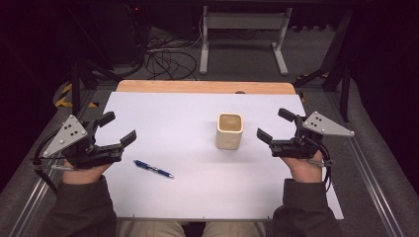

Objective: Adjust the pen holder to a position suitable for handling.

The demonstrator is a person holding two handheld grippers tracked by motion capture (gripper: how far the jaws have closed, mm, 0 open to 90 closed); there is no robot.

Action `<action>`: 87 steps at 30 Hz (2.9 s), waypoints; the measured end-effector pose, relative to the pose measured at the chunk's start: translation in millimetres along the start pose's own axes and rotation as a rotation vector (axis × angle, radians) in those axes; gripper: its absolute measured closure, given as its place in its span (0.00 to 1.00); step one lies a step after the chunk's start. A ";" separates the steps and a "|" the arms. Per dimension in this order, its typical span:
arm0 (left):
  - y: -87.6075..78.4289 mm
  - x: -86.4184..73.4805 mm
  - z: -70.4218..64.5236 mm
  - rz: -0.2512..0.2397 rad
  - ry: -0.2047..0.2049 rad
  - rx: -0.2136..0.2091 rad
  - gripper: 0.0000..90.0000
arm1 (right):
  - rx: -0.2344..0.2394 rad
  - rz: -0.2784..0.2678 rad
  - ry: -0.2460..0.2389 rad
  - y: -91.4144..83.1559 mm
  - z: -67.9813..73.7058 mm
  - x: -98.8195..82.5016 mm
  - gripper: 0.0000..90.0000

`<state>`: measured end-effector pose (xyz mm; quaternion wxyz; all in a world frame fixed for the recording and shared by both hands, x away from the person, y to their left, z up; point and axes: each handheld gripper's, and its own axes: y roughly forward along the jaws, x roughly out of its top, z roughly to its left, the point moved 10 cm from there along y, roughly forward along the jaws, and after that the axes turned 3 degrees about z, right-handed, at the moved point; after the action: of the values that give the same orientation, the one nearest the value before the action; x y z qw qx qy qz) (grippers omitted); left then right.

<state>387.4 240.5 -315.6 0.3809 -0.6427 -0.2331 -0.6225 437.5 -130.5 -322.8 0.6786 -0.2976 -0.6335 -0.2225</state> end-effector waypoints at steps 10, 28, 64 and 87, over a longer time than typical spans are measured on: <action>7.7 -9.6 -5.0 0.036 0.032 -0.062 0.26 | 0.002 0.002 -0.007 -2.0 1.6 1.2 0.02; 31.7 -39.1 -17.3 0.172 0.082 -0.159 0.29 | 0.013 0.014 -0.011 -0.3 3.3 -0.7 0.02; 57.5 -87.3 -20.6 0.348 0.111 -0.238 0.33 | 0.023 0.036 -0.020 0.6 2.4 -3.7 0.02; 67.7 -121.1 -23.1 0.479 0.161 -0.278 0.41 | 0.035 0.044 -0.029 2.2 5.6 -4.2 0.03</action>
<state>411.3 202.9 -449.0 0.4426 -0.6740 0.0438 -0.5899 434.5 -125.3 -327.1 0.6791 -0.3026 -0.6405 -0.1922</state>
